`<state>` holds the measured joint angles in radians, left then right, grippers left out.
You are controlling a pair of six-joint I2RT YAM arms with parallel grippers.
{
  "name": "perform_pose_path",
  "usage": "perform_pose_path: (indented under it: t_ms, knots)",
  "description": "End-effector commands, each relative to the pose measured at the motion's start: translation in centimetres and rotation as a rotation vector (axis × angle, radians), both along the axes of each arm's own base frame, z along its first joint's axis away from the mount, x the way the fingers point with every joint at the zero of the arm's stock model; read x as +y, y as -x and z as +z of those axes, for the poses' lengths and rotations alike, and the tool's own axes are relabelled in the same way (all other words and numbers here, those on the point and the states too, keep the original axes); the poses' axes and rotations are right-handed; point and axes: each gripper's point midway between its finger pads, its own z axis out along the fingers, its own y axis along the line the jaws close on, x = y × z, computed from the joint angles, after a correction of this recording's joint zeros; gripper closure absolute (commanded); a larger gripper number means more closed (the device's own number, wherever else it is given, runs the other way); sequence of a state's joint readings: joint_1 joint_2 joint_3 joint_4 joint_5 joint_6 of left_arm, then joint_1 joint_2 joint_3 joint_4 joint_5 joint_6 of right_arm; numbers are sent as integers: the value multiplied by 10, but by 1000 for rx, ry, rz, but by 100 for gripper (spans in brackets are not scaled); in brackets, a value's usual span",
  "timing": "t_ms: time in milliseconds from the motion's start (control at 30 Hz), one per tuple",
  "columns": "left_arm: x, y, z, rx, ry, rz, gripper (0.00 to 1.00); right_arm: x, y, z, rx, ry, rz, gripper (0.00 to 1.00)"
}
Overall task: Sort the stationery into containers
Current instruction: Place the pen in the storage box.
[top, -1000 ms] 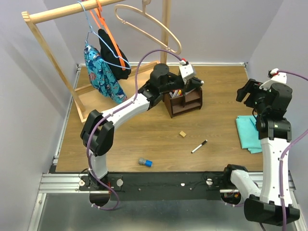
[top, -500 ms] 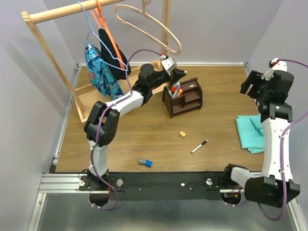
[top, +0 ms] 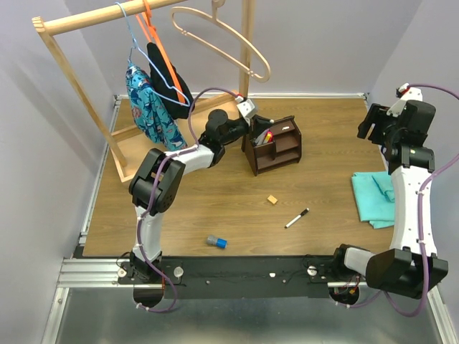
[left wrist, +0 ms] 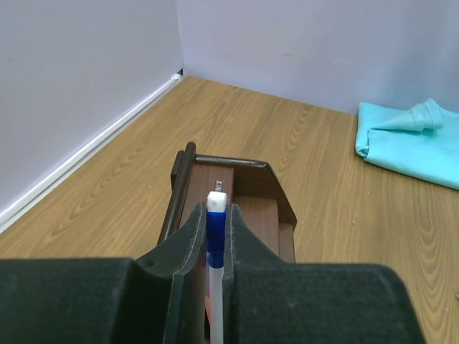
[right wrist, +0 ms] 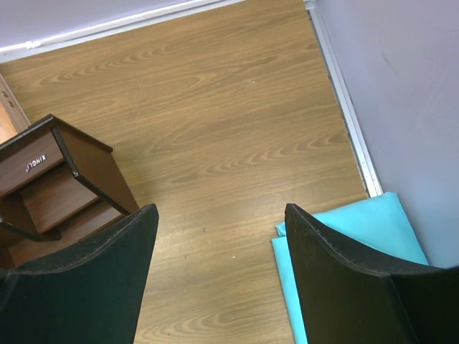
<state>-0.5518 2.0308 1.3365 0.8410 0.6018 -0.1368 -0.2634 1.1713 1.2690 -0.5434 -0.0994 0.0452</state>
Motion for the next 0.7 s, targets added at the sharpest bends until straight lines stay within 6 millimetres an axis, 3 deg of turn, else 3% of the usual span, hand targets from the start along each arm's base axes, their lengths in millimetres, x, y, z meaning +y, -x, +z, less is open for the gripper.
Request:
perform_pose_path:
  t_ms: [0, 300, 400, 500, 533, 667]
  knots:
    - [2, 4, -4, -23, 40, 7, 100, 0, -4, -4, 19, 3, 29, 21]
    - [18, 16, -8, -15, 45, 7, 100, 4, -8, -20, 41, -31, 45, 21]
    - [27, 16, -11, -15, 32, 19, 95, 6, -8, -21, 38, -39, 51, 21]
    - [34, 18, -11, -17, 16, 27, 89, 7, -6, -21, 34, -44, 49, 21]
    - [37, 19, -9, -19, 10, 31, 81, 8, -6, -21, 30, -46, 49, 21]
    - [41, 22, -9, -31, -25, 33, 69, 12, -4, -22, 19, -69, 56, 21]
